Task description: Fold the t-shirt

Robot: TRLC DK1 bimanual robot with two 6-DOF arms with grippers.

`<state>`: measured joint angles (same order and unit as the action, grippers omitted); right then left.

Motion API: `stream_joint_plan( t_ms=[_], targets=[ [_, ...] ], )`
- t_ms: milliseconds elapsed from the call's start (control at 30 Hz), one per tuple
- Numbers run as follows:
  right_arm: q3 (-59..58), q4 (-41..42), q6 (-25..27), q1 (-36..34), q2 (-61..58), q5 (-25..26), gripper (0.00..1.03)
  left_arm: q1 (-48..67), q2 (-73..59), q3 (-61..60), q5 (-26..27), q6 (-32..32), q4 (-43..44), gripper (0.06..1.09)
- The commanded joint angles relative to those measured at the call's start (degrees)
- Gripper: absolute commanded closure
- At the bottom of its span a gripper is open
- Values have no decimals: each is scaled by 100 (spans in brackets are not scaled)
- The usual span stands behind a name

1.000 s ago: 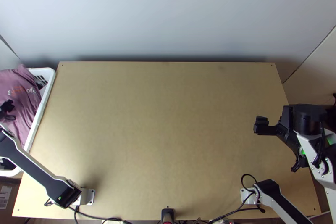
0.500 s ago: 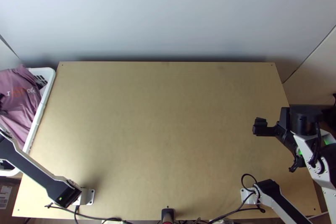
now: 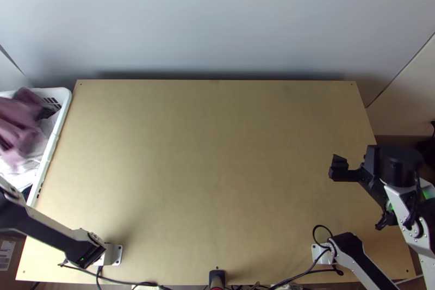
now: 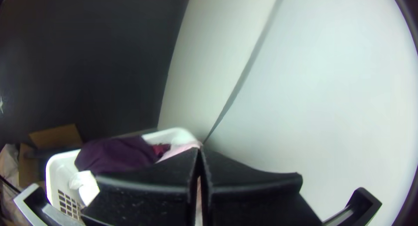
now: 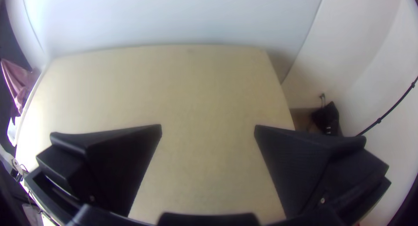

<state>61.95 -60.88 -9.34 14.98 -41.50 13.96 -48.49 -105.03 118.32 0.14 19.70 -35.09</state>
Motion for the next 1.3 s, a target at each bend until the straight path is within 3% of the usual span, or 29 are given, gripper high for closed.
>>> stream_joint_plan(
  t_ms=[0, 133, 167, 300, 433, 600, 867, 1233, 1267],
  targets=[
    [-17, 24, -15, 5, 247, -16, 4, 542, 1574, 174, 627, -116, -42, 105],
    [10, 24, -50, 5, 370, -16, 4, 1368, 2470, 226, 1093, -239, 2, 105],
    [27, 15, -120, -4, 493, -16, 4, 2230, 2980, 218, 1207, -424, -112, 105],
    [98, -38, -191, -13, 590, -16, 4, 3399, 3296, 191, 1199, -415, -657, 105],
    [256, -73, -498, -110, 599, -24, 4, 5921, 3384, 15, 302, -19, -1589, 105],
    [370, -64, -498, -118, 485, -42, 4, 7248, 3613, -1022, 249, 420, -1720, 105],
    [449, -161, -533, -365, 388, -121, 4, 9156, 4105, -3034, 223, 385, -1729, 105],
    [440, -495, -322, -742, 449, -279, 4, 11529, 4351, -4221, 258, 367, -1975, 104],
    [423, -547, -208, -786, 467, -279, 4, 11669, 4413, -4335, 285, 341, -1975, 100]
  ],
)
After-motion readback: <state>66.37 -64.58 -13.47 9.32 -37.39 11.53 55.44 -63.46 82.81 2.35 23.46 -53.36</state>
